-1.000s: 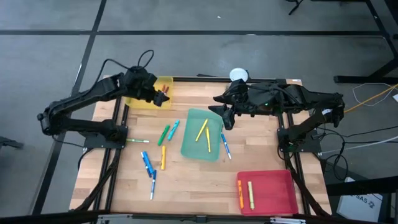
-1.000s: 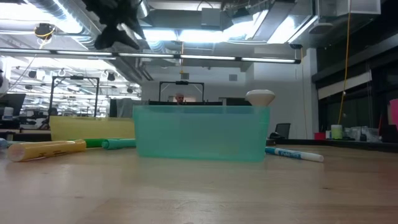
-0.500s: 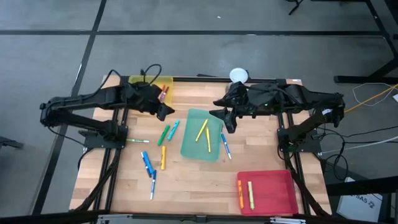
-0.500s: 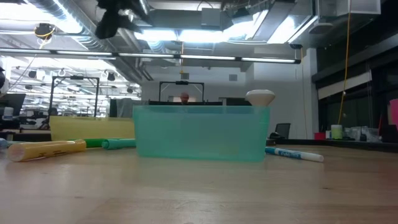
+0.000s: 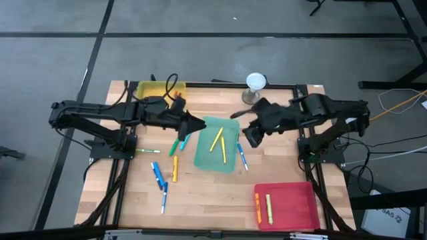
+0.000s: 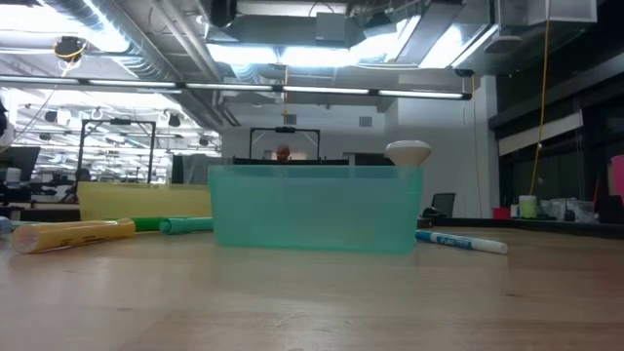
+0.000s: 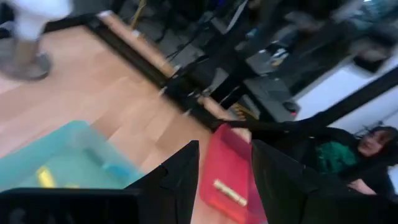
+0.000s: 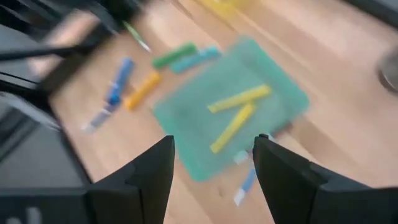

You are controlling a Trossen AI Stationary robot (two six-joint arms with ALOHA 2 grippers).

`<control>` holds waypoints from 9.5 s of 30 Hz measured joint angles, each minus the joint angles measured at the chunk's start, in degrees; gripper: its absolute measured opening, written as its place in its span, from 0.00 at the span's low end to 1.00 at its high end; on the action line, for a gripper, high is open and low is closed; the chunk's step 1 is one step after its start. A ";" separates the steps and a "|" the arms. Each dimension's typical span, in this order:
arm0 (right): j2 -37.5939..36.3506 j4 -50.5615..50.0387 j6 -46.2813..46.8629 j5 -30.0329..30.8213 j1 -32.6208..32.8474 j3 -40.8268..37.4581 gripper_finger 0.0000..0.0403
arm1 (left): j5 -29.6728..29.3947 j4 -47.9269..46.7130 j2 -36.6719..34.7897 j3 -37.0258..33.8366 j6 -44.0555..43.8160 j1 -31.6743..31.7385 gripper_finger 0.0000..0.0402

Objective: Pick & Place Markers
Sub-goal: Put the light blue marker pen into the yellow bin

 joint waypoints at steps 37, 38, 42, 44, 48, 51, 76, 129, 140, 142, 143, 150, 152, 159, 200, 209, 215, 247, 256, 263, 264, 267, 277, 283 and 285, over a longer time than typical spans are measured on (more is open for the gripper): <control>7.16 13.00 18.75 -12.45 0.95 -36.25 0.53 | 0.15 2.96 0.47 0.00 0.46 -1.22 0.35; 7.16 14.08 18.75 -12.70 0.69 -36.92 0.53 | 0.15 2.96 0.47 0.00 0.06 -1.22 0.35; 7.14 19.40 18.77 -13.30 -0.24 -39.79 0.53 | 0.13 2.97 0.45 0.00 -0.51 -1.22 0.35; 7.14 20.33 18.68 -12.95 -0.54 -40.86 0.53 | 0.14 2.96 0.45 -0.01 -0.61 -1.22 0.35; 7.12 23.39 18.49 -11.91 -0.59 -43.91 0.53 | 0.13 2.97 0.45 -0.02 -0.79 -1.22 0.35; 7.12 28.28 18.80 -11.91 -0.59 -46.74 0.53 | 0.13 2.98 0.45 -0.02 -0.83 -1.22 0.35; 7.14 39.28 18.20 -15.91 -0.57 -52.22 0.16 | -0.07 2.98 0.45 -0.04 -1.86 -1.22 0.35; 12.87 38.54 12.24 -21.70 -2.78 -52.19 0.00 | -0.09 5.57 0.42 -0.04 -2.87 -1.22 0.35; 12.44 34.72 11.12 -19.80 -2.78 -52.19 0.00 | -0.09 5.55 0.42 -0.04 -2.78 -1.22 0.35; 11.98 34.88 10.62 -20.31 -2.78 -52.19 0.00 | -0.09 5.56 0.42 -0.04 -2.75 -1.22 0.35; 11.54 35.00 10.51 -20.33 -2.78 -52.19 0.00 | -0.09 5.54 0.42 -0.04 -2.76 -1.22 0.35; 7.77 33.87 8.08 -14.82 -3.40 -52.19 0.00 | -0.09 5.56 0.42 -0.04 -2.76 -1.22 0.35; 7.36 33.14 7.50 -12.89 -3.88 -52.19 0.01 | -0.09 5.56 0.42 -0.04 -2.76 -1.22 0.35; 8.17 33.42 2.41 -11.62 -5.90 -52.21 0.19 | -0.09 5.56 0.42 -0.04 -2.85 -1.22 0.35; 17.17 35.25 -4.43 -17.90 -11.89 -52.00 0.26 | -0.03 6.02 0.45 -0.04 -3.22 -1.09 0.35; 17.24 35.52 -4.18 -18.06 -11.87 -52.05 0.09 | 0.13 6.02 0.45 -0.04 -3.35 -1.09 0.35; 17.28 35.44 -4.05 -18.03 -11.87 -52.09 0.09 | 0.13 6.02 0.45 -0.04 -3.35 -1.09 0.35; 7.95 25.46 -2.80 -13.56 -11.85 -52.49 0.09 | 0.15 7.38 0.38 -0.04 -1.78 -1.11 0.35; -2.50 24.46 0.41 -10.77 -11.85 -50.67 0.09 | 0.15 10.96 0.36 0.00 1.62 -1.11 0.35; -10.04 24.89 -0.63 -3.99 -11.85 -42.93 0.09 | 0.15 12.62 0.36 0.00 6.36 -1.11 0.35; -10.72 25.03 -1.33 -3.02 -11.85 -41.38 0.09 | 0.15 13.02 0.36 0.00 7.10 -1.11 0.35; -11.97 26.09 -3.96 -0.87 -11.85 -36.74 0.09 | 0.13 13.85 0.36 0.00 8.92 -1.11 0.35; -11.94 36.94 -16.90 0.38 -10.88 -22.45 0.09 | 0.11 19.59 0.36 0.00 12.37 -1.11 0.35; -11.88 47.34 -22.89 0.35 -9.52 -19.74 0.09 | -0.02 19.76 0.36 0.00 14.30 -1.11 0.35; -11.78 50.19 -24.16 0.13 -9.26 -19.74 0.09 | 0.24 19.80 0.36 0.00 15.40 -1.11 0.35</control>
